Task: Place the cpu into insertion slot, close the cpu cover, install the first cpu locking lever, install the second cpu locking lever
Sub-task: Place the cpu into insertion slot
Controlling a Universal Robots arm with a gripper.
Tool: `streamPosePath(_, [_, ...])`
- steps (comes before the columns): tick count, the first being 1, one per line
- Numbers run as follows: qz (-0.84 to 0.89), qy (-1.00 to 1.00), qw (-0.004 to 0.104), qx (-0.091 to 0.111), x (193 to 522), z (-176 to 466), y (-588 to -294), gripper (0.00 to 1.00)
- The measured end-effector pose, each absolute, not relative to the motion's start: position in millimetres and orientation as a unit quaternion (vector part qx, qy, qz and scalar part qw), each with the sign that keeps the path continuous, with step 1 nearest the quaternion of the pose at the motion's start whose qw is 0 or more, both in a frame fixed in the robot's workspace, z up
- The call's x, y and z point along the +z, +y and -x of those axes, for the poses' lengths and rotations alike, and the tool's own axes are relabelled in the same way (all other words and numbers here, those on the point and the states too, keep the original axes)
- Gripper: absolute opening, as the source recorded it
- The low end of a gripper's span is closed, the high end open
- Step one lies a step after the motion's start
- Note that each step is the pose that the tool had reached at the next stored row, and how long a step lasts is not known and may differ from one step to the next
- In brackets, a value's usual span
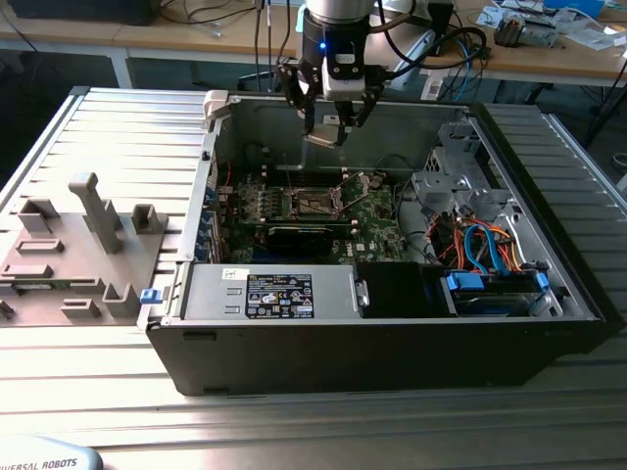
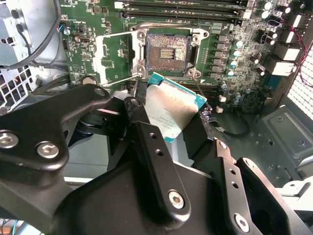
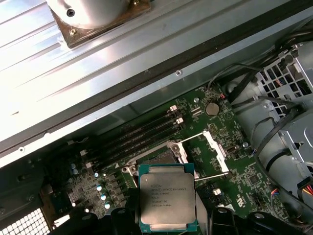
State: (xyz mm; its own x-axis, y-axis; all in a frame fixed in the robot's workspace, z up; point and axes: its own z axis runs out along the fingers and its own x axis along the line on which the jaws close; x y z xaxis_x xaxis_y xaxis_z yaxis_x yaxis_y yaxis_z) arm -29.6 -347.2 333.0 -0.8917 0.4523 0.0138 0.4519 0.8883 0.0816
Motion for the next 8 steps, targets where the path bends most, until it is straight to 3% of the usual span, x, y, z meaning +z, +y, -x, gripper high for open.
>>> streamPosePath(8, [-0.239, 0.97, 0.003, 0.041, 332.8, 29.6, -347.2, 0.54])
